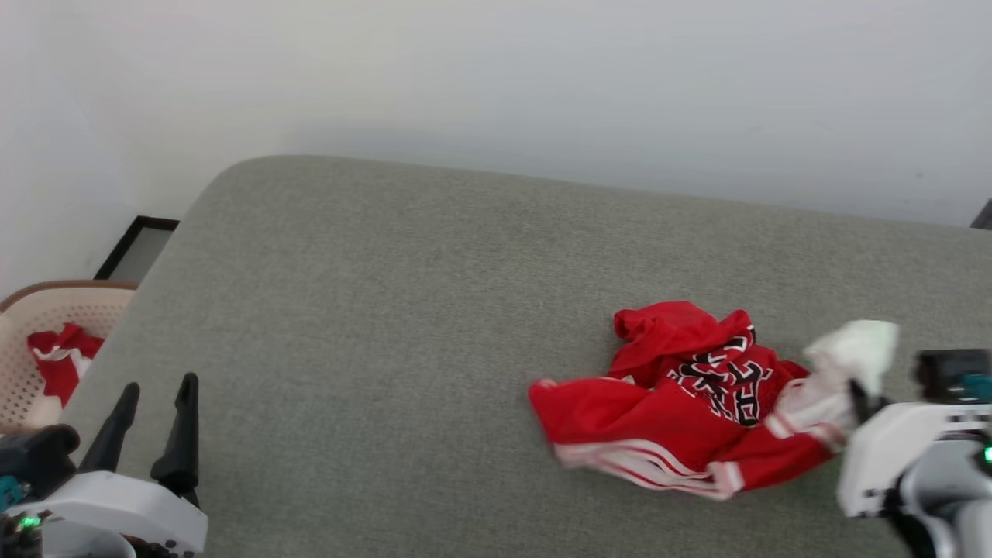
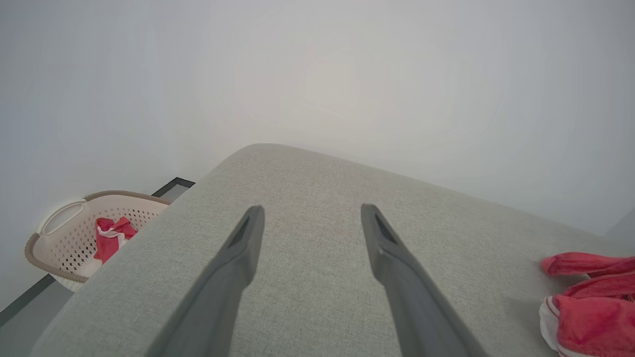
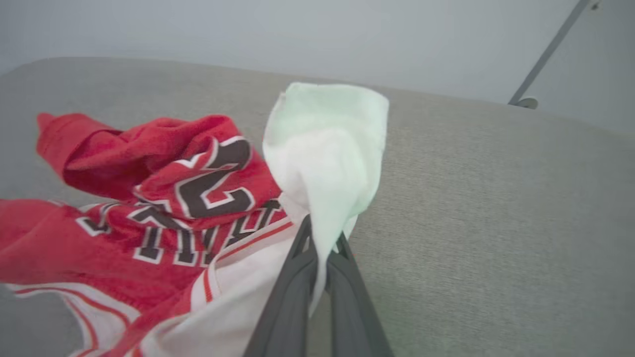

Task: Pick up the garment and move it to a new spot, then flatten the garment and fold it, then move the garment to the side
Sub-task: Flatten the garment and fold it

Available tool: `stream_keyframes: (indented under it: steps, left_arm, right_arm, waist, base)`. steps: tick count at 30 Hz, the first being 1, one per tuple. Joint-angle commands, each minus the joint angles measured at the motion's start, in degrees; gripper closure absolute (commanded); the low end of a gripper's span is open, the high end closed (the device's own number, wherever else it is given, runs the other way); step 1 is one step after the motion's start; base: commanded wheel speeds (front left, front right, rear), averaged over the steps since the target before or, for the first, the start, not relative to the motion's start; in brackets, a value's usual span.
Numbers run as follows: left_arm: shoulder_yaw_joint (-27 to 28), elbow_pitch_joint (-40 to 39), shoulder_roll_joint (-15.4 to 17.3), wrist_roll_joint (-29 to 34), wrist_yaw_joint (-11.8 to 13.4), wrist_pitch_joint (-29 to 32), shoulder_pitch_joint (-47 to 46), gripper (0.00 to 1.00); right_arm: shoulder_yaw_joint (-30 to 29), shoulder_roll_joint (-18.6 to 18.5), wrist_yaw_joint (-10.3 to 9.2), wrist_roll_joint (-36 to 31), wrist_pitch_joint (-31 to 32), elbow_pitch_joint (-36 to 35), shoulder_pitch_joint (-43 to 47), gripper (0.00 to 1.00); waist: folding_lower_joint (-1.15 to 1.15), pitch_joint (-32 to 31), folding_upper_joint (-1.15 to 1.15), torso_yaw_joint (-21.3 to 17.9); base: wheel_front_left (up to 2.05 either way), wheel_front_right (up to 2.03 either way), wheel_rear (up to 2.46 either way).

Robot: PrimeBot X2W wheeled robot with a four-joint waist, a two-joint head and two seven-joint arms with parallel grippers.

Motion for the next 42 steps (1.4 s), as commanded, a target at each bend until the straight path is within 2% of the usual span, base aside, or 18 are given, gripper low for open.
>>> stream_keyframes:
  steps: [1, 5, 9, 18, 19, 20, 21, 25, 30, 37, 42]
  left_arm:
    - [0.4, -0.2, -0.2, -0.1, 0.3, -0.3, 0.8, 0.0]
    - [1.0, -0.8, -0.3, 0.0, 0.4, -0.5, 1.4, 0.0]
    - [0.9, -1.1, -0.6, 0.3, 0.4, -0.5, 1.4, 0.0]
    - [0.5, -0.1, -0.9, 0.4, -0.1, -0.5, 0.7, 0.0]
    - [0.3, 0.0, -0.9, 0.5, -0.3, -0.3, 0.5, 0.0]
    - [0.3, 0.2, -0.8, 0.6, -0.4, -0.2, 0.4, 0.0]
    - [0.3, 0.3, -0.9, 0.5, -0.4, -0.3, 0.3, 0.0]
    - [0.1, 0.6, -0.8, 0.4, -0.5, -0.1, 0.1, 0.0]
    - [-0.2, 0.3, -0.3, 0.2, -0.8, 0.6, 0.0, 0.0]
    - [-2.2, -2.3, 1.3, 0.1, -2.3, 4.9, -1.7, 0.0]
    - [-4.4, -4.0, 2.2, -0.2, -3.9, 10.1, -4.8, 0.0]
  right_arm:
    - [-2.0, -1.0, -0.08, 0.7, 0.5, -0.8, -0.1, 1.0]
    - [-6.2, -3.3, -0.08, 2.2, 1.4, -1.4, 0.9, 1.0]
    - [-9.9, -4.7, -0.08, 3.1, 2.2, 1.0, 1.7, 1.0]
    - [-17.3, -3.5, -0.08, 1.7, 0.7, 11.9, 0.6, 1.0]
    - [-18.0, -3.6, -0.08, 1.2, 0.4, 13.1, 0.2, 0.8]
    - [-18.6, -3.3, -0.08, 1.1, 0.1, 14.4, -0.4, 0.52]
    - [-19.2, -3.1, -0.08, 1.0, -0.1, 15.8, -0.8, 0.0]
    - [-20.0, -3.3, -0.08, -0.2, -0.1, 19.4, -2.5, 0.0]
    - [-19.7, -3.8, -0.08, -0.8, 1.1, 19.9, -2.9, 0.0]
    - [-17.7, -4.3, -0.08, -0.7, 2.8, 13.0, -0.5, 0.0]
    - [-16.3, -3.3, -0.08, 0.4, 0.4, 4.5, 1.5, 0.0]
  waist:
    - [0.0, 0.2, 0.0, -0.7]
    - [0.0, 0.5, 0.0, -1.5]
    - [0.0, 1.0, 0.0, -2.1]
    - [0.0, 1.8, 0.0, -3.2]
    - [0.0, 1.8, 0.0, -3.2]
    - [0.0, 1.9, 0.0, -3.4]
    - [0.0, 1.9, 0.0, -3.6]
    - [0.0, 1.8, 0.0, -4.2]
    - [0.0, 1.1, 0.0, -5.0]
    - [0.0, -0.7, 0.0, -6.7]
    - [0.0, -1.4, 0.0, -8.4]
  base:
    - [0.0, 0.0, 0.0]
    - [0.0, 0.0, 0.0]
    - [0.0, 0.0, 0.0]
    - [0.0, 0.0, 0.0]
    - [0.0, 0.0, 0.0]
    - [0.0, 0.0, 0.0]
    - [0.0, 0.0, 0.0]
    - [0.0, 0.0, 0.0]
    - [0.0, 0.0, 0.0]
    - [0.0, 0.0, 0.0]
    - [0.0, 0.0, 0.0]
